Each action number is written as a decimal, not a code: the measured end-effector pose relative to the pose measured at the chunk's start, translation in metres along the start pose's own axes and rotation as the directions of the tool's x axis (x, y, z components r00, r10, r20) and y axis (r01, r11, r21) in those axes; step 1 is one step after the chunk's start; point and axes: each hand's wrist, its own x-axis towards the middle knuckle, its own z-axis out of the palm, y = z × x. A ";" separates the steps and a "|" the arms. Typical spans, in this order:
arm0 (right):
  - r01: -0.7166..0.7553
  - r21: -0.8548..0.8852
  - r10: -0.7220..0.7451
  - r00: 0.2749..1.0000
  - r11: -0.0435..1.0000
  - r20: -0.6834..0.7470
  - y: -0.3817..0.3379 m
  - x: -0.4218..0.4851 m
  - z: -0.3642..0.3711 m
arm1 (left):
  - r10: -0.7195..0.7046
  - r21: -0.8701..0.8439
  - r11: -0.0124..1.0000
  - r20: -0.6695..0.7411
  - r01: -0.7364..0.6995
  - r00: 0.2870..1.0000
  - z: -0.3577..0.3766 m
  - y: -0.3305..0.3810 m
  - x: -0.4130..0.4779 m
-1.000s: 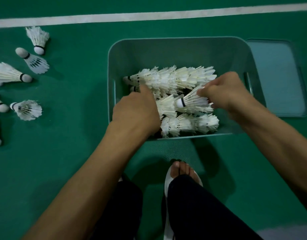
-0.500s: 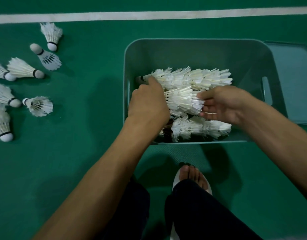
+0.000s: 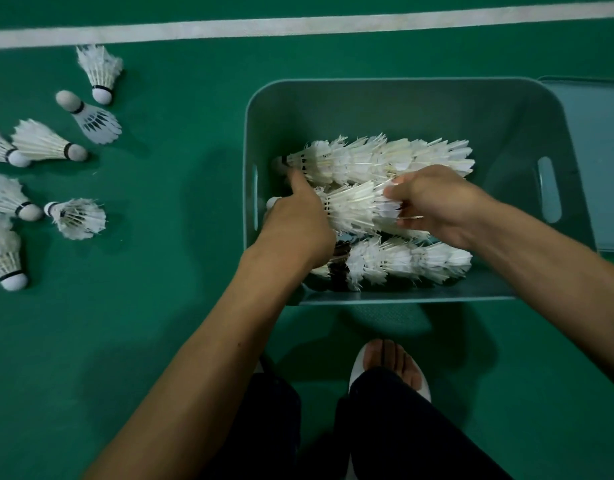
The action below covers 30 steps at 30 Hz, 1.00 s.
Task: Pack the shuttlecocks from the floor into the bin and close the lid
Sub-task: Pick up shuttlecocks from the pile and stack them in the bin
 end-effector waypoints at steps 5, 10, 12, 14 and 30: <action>0.013 0.001 -0.013 1.000 1.000 0.008 0.000 0.001 0.000 | -0.005 -0.025 1.000 -0.007 0.005 1.000 0.001 0.002 0.000; 0.016 -0.015 -0.017 1.000 1.000 -0.014 0.003 0.006 -0.006 | 0.026 -0.026 0.999 -0.044 -0.027 0.999 -0.002 0.004 0.000; 0.001 -0.023 0.000 1.000 1.000 0.012 0.003 0.008 -0.003 | 0.010 0.010 1.000 -0.030 -0.010 0.999 -0.002 0.005 0.004; -0.006 -0.047 0.007 1.000 0.999 0.024 0.001 0.010 -0.001 | 0.004 0.047 0.999 -0.026 -0.003 1.000 0.000 0.006 0.005; 0.069 -0.246 -0.096 0.991 0.967 -0.098 -0.001 -0.006 -0.008 | 0.032 0.267 0.964 -0.063 -0.014 0.997 -0.001 0.007 -0.002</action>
